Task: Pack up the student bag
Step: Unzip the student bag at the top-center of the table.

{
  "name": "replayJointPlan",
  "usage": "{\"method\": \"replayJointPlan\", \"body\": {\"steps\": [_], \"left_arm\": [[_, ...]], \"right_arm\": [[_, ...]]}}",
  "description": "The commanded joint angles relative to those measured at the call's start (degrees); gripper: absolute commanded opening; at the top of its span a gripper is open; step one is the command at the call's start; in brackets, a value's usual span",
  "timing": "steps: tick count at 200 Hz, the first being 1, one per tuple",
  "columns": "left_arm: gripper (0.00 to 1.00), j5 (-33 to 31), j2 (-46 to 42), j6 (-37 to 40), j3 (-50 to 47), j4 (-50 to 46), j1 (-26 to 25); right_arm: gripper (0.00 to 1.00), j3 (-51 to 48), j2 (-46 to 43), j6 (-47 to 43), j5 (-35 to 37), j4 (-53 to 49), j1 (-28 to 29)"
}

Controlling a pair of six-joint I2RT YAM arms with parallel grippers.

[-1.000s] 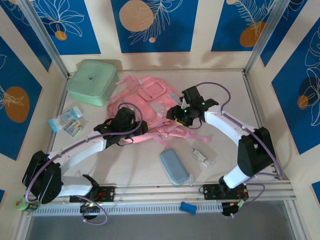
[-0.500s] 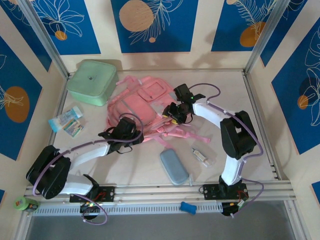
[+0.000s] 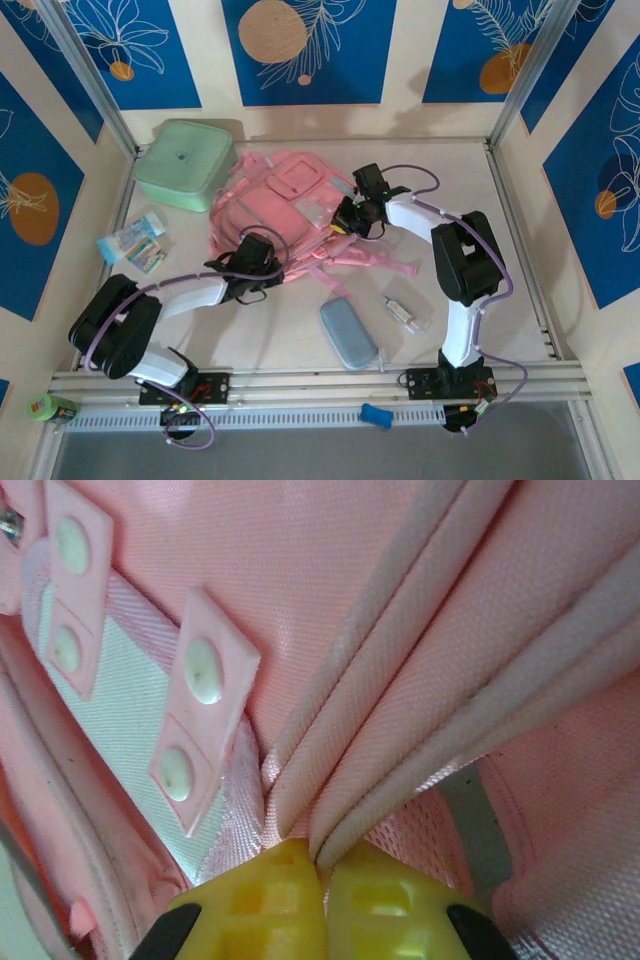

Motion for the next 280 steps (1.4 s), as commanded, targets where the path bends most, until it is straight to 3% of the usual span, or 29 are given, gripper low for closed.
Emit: {"method": "replayJointPlan", "body": {"steps": [1,35,55,72,85,98,115,136,154,210,280], "left_arm": [[0.14,-1.1,4.5,2.8,2.2,-3.1,1.8],[0.13,-2.3,7.8,4.3,7.0,-4.7,4.3],[0.17,-2.7,8.5,6.9,9.7,-5.2,5.3],[0.20,-2.8,9.1,10.5,14.7,-11.0,7.1],[0.22,-3.6,7.1,11.8,16.6,-14.1,7.3],[0.31,-2.0,3.4,11.4,16.1,-13.8,7.3],[0.37,0.1,-2.0,8.7,14.9,-14.5,6.7],[0.40,-0.2,-7.4,5.7,15.2,-17.1,3.5],[0.43,-3.4,-9.1,2.7,16.5,-17.2,-2.4],[0.45,-12.2,2.3,-8.5,25.8,-16.3,-15.7],[0.46,-19.8,16.5,-14.4,34.4,-12.5,-17.9]], "right_arm": [[0.00,-2.9,-4.4,1.5,-6.1,7.8,-2.0],[0.00,-5.7,-8.1,4.0,-12.8,11.0,-4.6],[0.00,-8.9,-11.9,5.7,-13.1,12.7,-5.3],[0.00,-11.4,-12.8,8.4,-15.6,18.0,-5.1],[0.00,-10.5,-12.0,9.3,-16.2,17.4,-4.6],[0.00,-10.4,-11.7,10.5,-14.4,16.7,-4.5],[0.00,-13.1,-12.0,14.2,-14.1,22.0,-4.6],[0.00,-13.4,-13.0,15.3,-12.3,21.8,-3.9],[0.00,-14.3,-14.5,15.4,-10.6,21.6,-2.9],[0.00,-15.2,-15.4,17.8,-10.0,20.1,-2.2],[0.00,-15.1,-15.8,19.7,-10.6,19.0,-2.1]]}}
